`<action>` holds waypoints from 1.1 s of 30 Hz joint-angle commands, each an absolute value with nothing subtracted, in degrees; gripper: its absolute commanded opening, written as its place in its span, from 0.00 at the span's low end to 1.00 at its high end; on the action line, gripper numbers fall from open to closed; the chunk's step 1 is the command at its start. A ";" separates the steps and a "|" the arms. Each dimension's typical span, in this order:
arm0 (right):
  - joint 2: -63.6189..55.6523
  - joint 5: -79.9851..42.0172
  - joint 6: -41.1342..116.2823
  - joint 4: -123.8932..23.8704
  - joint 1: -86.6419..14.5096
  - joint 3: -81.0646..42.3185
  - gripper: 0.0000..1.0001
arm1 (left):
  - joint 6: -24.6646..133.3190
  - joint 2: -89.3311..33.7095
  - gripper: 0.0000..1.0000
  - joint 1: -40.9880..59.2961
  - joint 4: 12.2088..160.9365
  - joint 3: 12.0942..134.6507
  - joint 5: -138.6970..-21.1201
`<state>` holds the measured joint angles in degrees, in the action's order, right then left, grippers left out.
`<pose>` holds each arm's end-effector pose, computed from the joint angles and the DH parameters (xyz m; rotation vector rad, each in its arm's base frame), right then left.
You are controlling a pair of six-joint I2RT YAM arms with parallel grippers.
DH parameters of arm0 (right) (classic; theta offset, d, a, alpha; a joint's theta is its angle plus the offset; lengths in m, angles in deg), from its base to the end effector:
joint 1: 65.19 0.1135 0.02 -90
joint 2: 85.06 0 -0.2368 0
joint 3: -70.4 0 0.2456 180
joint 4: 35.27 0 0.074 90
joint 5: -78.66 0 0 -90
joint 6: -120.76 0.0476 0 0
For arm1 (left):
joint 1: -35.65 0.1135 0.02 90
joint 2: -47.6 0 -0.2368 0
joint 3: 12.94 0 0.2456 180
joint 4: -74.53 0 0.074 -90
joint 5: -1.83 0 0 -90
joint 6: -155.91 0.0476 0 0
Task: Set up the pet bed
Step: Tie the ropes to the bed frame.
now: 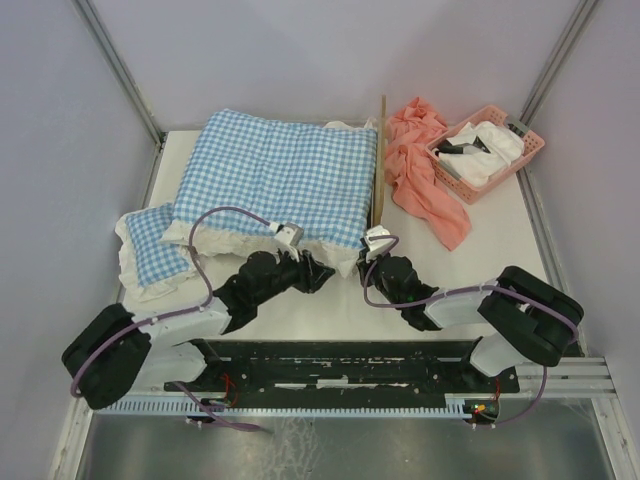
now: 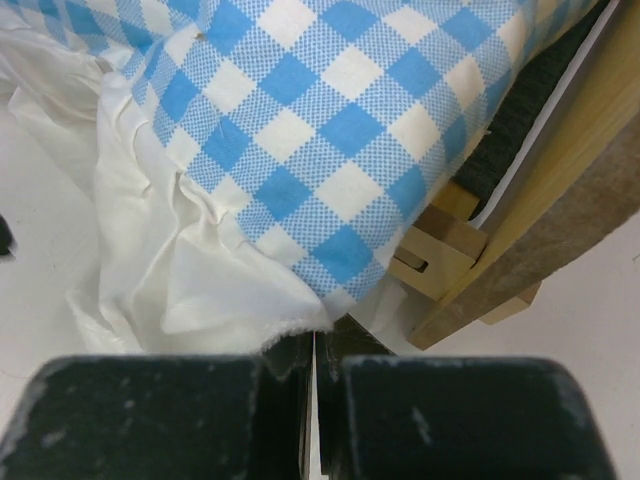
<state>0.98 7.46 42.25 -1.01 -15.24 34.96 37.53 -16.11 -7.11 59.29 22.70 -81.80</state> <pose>0.1879 0.1997 0.1265 -0.3926 1.8219 0.4444 0.1800 -0.1737 0.1833 0.3220 1.8775 -0.9694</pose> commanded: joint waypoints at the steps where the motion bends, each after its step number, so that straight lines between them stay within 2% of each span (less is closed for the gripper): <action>1: -0.45 6.05 42.53 -1.70 -15.44 33.04 0.02 | 46.85 -23.82 0.50 -14.59 43.14 21.84 -89.02; 10: -4.67 5.16 45.30 -7.71 -15.48 31.49 0.02 | 48.70 -42.71 0.55 -17.70 30.27 24.12 -92.10; 16: -3.90 5.00 45.21 -7.82 -15.45 32.97 0.02 | 44.79 -48.47 0.56 -17.87 21.53 24.49 -93.03; 24: 0.16 4.58 47.94 -2.06 -15.45 35.16 0.02 | 44.27 -53.13 0.59 -17.71 27.03 31.19 -95.07; 26: 0.45 4.56 48.35 -1.78 -15.45 35.16 0.02 | 44.20 -54.59 0.53 -17.63 27.91 32.27 -96.47; 30: -0.22 5.02 48.05 -2.09 -15.45 36.00 0.02 | 44.00 -52.03 0.14 -17.26 34.60 32.14 -101.93; 31: -0.40 4.83 47.92 -2.13 -15.41 36.23 0.02 | 44.04 -51.11 0.08 -17.09 36.62 32.01 -103.71; 33: -0.30 3.70 47.71 -1.38 -15.45 36.75 0.02 | 43.81 -49.49 0.03 -16.56 40.22 31.87 -105.57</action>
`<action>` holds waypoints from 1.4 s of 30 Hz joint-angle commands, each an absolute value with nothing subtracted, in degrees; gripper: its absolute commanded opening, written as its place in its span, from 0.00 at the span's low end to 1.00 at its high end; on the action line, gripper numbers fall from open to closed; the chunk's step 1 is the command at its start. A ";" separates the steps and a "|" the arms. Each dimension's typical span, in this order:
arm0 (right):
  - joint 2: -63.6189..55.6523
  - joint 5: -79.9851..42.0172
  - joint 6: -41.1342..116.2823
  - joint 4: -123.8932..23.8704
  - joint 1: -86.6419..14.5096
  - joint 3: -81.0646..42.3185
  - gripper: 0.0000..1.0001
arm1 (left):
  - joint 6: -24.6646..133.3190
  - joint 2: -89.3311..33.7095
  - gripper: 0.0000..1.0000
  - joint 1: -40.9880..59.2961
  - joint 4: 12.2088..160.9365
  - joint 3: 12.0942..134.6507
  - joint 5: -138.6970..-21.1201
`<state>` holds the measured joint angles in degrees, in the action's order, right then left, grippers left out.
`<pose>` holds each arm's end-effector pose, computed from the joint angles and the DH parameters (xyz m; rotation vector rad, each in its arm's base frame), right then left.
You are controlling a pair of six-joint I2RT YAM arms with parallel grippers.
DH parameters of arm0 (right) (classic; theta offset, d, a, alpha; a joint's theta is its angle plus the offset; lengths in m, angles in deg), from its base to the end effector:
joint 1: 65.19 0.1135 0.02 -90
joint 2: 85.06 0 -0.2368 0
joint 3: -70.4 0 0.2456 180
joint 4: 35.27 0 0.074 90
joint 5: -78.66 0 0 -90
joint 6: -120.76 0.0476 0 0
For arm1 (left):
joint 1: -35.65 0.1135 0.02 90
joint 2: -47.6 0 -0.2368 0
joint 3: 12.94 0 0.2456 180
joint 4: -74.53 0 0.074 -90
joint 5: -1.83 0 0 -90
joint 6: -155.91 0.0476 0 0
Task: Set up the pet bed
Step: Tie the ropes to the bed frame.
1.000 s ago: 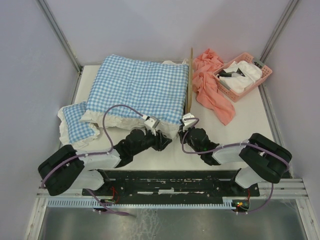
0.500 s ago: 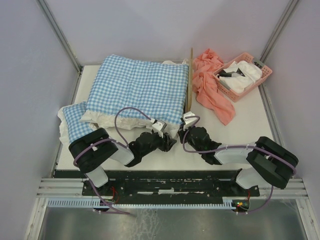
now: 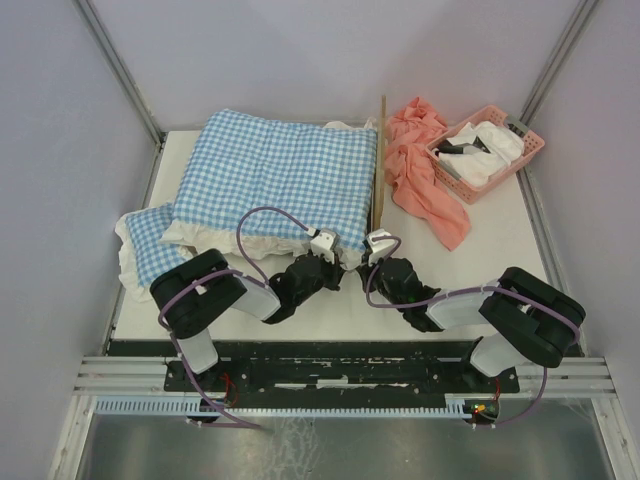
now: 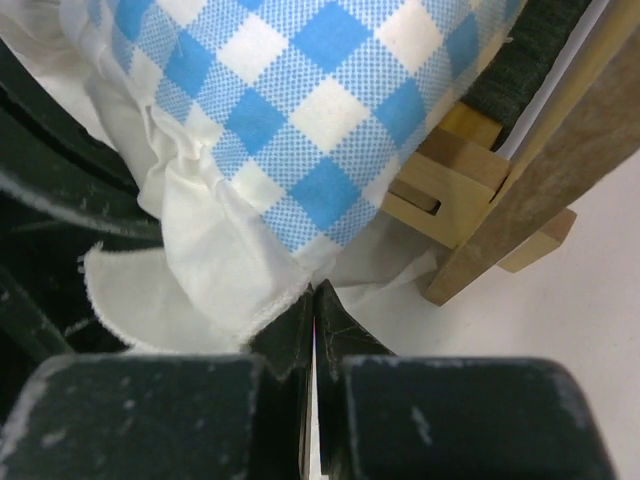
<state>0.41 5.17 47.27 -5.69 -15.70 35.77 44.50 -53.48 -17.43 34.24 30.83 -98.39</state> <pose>0.1843 0.1949 0.1157 -0.3675 1.9222 0.4885 0.1952 -0.2457 0.1038 0.4026 1.8858 -0.7244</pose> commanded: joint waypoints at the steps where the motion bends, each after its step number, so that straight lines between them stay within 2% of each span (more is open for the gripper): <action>1: 0.01 2.90 47.46 -0.53 -15.45 36.94 0.02 | 43.19 -49.06 0.03 -16.21 42.16 32.00 -106.10; 7: 0.00 -1.71 46.72 1.04 -15.45 36.11 0.02 | 38.41 -46.93 0.03 -14.44 50.71 31.76 -107.42; 10: 0.26 -4.45 46.04 -0.03 -15.36 34.90 0.02 | 36.52 -45.84 0.08 -13.93 54.27 32.21 -107.62; 15: 2.13 -7.01 46.69 -2.32 -15.27 34.28 0.02 | 30.80 -40.97 0.32 -13.13 54.19 29.68 -100.28; 17: 2.41 -6.70 47.41 -4.17 -15.27 34.29 0.02 | 27.25 -37.10 0.40 -13.20 52.43 26.88 -97.37; 19: 2.65 -6.23 47.74 -4.82 -15.24 34.34 0.02 | 23.62 -33.84 0.43 -13.21 49.18 23.58 -94.79; 26: 3.95 -6.17 48.80 -3.69 -15.19 35.42 0.02 | 15.93 -32.48 0.43 -13.30 38.73 19.50 -92.18; 31: 4.86 -6.86 49.08 -1.32 -15.18 35.78 0.02 | 12.80 -40.16 0.41 -13.62 27.30 19.47 -92.85; 42: 5.57 -7.96 49.47 -0.02 -15.10 35.19 0.02 | 10.72 -57.96 0.30 -13.60 7.09 20.54 -89.49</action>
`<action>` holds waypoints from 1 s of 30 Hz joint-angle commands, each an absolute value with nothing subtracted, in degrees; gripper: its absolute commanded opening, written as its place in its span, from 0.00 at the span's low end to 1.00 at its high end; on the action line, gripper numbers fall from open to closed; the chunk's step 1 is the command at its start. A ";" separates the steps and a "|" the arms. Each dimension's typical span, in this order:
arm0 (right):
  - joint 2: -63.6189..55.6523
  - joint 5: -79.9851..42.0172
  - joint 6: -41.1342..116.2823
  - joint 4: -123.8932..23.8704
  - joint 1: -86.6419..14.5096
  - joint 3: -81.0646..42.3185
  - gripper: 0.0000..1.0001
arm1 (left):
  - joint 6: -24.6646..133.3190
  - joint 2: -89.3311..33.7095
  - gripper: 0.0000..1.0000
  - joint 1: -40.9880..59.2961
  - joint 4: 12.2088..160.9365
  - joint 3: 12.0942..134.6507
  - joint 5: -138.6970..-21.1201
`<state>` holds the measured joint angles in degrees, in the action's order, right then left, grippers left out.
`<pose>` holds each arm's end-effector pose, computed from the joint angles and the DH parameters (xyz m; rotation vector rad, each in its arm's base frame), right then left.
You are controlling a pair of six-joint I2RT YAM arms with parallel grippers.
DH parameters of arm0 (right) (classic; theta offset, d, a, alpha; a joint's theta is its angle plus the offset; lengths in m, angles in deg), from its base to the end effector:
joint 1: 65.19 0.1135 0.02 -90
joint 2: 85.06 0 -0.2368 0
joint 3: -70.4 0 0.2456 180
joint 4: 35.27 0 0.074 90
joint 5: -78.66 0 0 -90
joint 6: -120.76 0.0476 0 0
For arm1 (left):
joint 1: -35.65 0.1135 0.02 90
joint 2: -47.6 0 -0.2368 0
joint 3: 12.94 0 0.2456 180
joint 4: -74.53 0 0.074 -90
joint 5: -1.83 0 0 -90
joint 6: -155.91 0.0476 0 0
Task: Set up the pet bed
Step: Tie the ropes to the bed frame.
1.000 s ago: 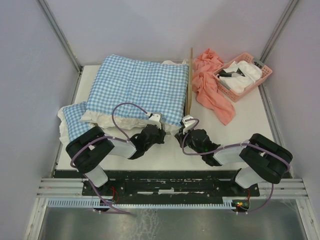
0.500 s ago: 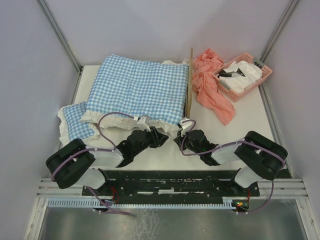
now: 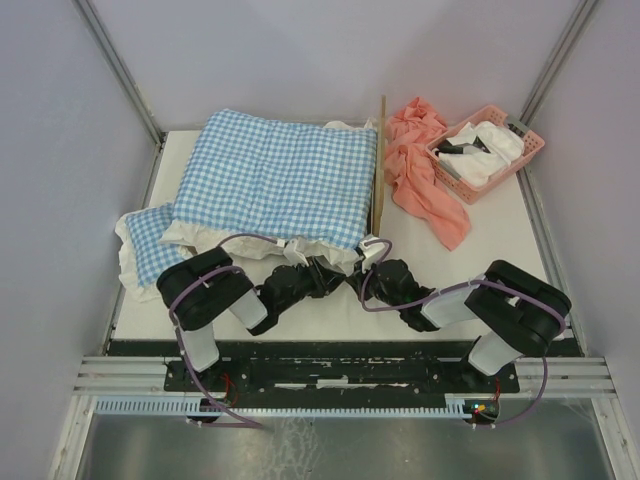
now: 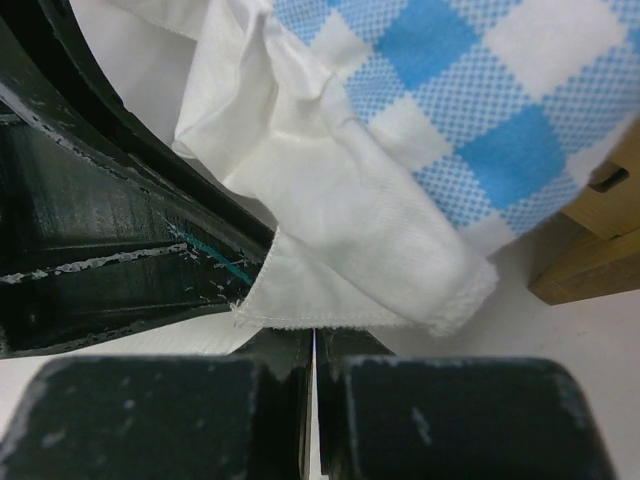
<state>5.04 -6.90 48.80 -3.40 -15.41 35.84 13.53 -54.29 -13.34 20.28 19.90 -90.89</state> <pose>0.1776 0.2043 0.0990 -0.5102 1.9843 0.6809 0.1816 -0.2054 0.0848 -0.0958 2.0008 -1.1632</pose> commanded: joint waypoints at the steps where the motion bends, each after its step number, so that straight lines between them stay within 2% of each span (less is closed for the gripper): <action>1: 5.64 -8.06 49.43 0.02 -15.10 35.17 0.02 | 10.67 -59.09 0.30 -13.65 5.72 20.54 -89.65; 14: 6.13 -7.65 48.51 0.11 -15.01 35.49 0.02 | 11.30 -64.62 0.40 -13.59 -1.88 22.85 -89.84; 30: 5.74 -7.31 48.59 1.03 -14.95 35.96 0.02 | 10.25 -68.64 0.41 -13.51 -1.50 25.42 -90.76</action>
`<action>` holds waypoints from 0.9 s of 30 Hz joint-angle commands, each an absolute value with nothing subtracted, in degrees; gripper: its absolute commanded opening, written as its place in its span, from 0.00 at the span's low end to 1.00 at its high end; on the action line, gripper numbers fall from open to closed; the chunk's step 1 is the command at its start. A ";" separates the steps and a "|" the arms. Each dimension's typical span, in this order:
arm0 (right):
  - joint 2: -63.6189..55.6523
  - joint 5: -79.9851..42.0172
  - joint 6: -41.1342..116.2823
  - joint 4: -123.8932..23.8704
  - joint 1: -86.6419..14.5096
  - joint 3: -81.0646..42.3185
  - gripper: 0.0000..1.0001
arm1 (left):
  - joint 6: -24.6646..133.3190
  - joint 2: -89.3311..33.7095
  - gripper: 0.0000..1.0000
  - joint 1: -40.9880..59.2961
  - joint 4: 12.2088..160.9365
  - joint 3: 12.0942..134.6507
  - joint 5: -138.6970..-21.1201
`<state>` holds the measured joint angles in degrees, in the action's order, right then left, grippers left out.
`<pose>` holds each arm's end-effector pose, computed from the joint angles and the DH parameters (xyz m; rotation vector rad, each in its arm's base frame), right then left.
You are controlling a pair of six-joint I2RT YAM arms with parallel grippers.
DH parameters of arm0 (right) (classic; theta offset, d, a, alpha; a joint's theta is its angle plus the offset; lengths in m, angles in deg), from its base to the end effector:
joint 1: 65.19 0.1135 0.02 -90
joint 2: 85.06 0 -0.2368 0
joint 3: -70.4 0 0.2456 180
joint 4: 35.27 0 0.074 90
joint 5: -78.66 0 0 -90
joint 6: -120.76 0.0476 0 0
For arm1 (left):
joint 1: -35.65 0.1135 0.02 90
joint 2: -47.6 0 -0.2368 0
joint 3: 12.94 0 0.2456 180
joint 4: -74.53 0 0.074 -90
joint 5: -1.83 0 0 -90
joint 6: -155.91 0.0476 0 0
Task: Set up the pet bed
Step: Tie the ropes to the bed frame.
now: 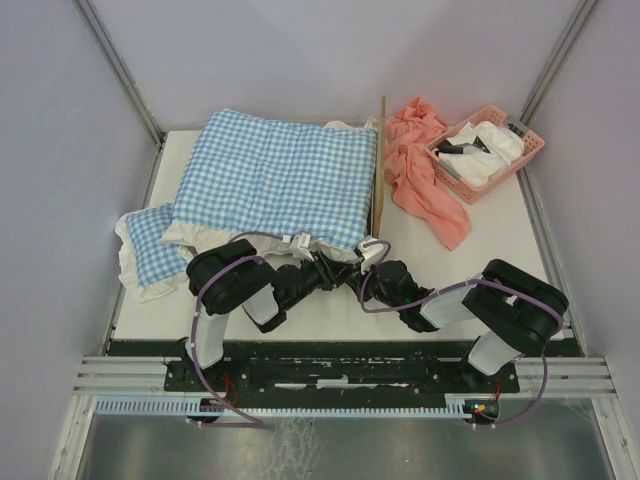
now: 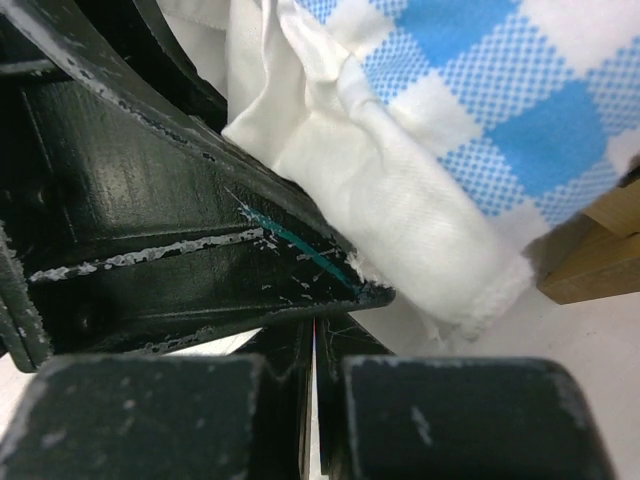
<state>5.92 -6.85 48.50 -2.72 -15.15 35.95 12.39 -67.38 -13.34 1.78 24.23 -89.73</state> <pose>0.1766 0.2049 0.0960 -0.5209 1.9867 0.6770 0.1932 -0.2202 0.0774 -0.0956 1.8376 -1.2979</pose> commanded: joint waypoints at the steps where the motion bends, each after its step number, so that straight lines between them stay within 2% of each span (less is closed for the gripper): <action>1: 5.53 -7.19 48.51 0.85 -14.93 35.91 0.02 | 9.97 -68.71 0.41 -13.51 -1.14 25.31 -90.72; 14: 4.09 -6.23 47.96 -1.42 -14.94 35.79 0.02 | 10.30 -66.96 0.44 -13.48 0.91 24.09 -91.52; 27: 5.27 -7.18 48.44 1.73 -14.94 37.03 0.02 | 4.17 -72.00 0.44 -13.50 -2.72 26.20 -88.71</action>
